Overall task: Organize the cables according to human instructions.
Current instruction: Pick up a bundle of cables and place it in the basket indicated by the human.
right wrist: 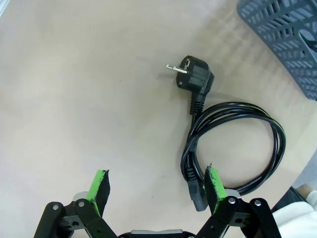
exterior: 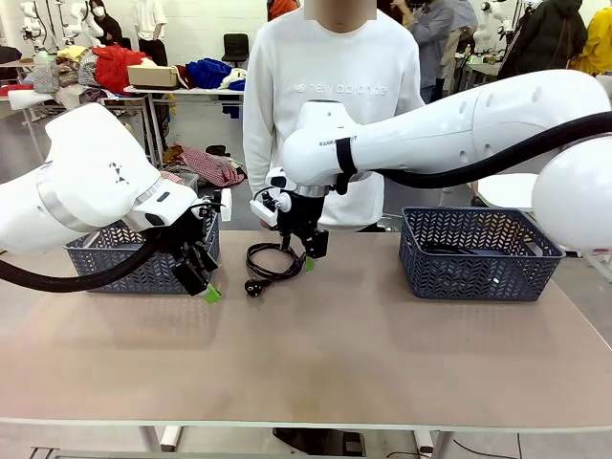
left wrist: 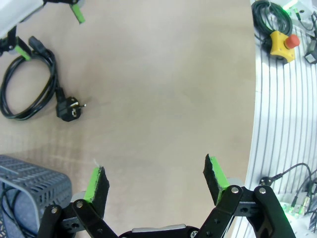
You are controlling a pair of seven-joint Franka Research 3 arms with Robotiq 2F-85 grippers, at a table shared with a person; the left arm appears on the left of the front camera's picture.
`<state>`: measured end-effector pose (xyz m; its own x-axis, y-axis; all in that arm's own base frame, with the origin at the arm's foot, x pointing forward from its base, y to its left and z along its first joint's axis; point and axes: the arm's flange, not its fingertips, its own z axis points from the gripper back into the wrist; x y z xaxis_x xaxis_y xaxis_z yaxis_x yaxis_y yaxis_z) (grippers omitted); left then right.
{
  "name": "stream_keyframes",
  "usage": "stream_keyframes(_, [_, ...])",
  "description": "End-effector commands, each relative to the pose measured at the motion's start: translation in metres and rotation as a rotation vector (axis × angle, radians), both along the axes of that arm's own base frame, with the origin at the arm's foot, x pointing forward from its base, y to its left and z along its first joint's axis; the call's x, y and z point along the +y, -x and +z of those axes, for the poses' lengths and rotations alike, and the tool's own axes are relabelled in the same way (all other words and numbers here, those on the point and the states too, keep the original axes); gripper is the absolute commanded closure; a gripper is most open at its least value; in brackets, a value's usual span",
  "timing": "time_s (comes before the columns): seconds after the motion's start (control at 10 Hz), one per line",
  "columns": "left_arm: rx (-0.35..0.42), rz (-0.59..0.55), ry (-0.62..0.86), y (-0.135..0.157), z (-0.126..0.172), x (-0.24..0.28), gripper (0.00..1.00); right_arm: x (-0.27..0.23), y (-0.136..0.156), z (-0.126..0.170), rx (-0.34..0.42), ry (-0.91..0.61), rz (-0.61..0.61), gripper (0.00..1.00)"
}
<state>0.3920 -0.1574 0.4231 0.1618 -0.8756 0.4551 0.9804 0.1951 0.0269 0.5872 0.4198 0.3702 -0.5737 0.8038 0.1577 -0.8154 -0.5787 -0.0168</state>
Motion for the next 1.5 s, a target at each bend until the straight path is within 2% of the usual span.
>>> stream_keyframes(0.0, [0.008,0.003,0.001,0.001,0.001,0.002,0.0,0.016,-0.012,-0.004,-0.011,0.043,-0.017,0.0])
stream_keyframes(0.7, [0.008,0.003,0.001,0.001,0.001,0.002,0.0,0.038,-0.021,-0.038,-0.049,0.1,-0.039,0.0])
stream_keyframes(1.4, [0.008,0.003,0.001,0.001,0.001,0.002,0.0,0.047,-0.03,-0.053,-0.058,0.123,-0.1,0.0])
